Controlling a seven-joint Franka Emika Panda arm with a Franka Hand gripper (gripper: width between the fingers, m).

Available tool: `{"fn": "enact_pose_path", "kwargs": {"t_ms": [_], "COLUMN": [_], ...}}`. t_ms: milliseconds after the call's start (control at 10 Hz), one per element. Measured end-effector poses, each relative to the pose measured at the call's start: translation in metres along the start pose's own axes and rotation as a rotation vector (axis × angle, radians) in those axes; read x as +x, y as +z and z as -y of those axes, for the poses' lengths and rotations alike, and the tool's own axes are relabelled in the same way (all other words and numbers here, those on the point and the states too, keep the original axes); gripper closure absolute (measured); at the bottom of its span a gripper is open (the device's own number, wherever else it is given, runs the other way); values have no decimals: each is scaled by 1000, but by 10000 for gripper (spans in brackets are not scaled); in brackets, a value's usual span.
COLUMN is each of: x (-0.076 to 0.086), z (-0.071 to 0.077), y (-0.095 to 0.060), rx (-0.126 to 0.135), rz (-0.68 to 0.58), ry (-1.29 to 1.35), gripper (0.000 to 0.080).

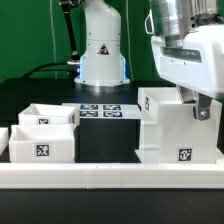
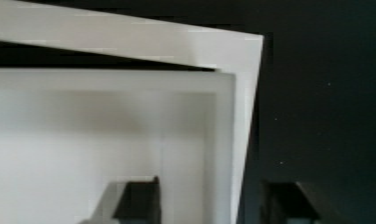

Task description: Assemble drawer

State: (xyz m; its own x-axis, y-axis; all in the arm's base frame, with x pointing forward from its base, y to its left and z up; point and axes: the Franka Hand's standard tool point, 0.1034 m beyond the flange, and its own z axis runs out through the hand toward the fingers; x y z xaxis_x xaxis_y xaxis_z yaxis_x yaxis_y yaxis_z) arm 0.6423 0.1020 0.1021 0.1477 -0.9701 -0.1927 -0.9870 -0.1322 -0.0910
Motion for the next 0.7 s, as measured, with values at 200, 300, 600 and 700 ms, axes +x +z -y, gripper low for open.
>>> {"fn": "enact_pose_path", "kwargs": {"t_ms": [200,300,600,700], "x": [0,1,13,17], "z": [0,-2,-18,-21], "y": [0,-2,-38,-44], "rx": [0,0,-96,-105], "rz": [0,1,38,46], "ry": [-7,-50,-380,-447], "gripper": [242,242,154,151]}}
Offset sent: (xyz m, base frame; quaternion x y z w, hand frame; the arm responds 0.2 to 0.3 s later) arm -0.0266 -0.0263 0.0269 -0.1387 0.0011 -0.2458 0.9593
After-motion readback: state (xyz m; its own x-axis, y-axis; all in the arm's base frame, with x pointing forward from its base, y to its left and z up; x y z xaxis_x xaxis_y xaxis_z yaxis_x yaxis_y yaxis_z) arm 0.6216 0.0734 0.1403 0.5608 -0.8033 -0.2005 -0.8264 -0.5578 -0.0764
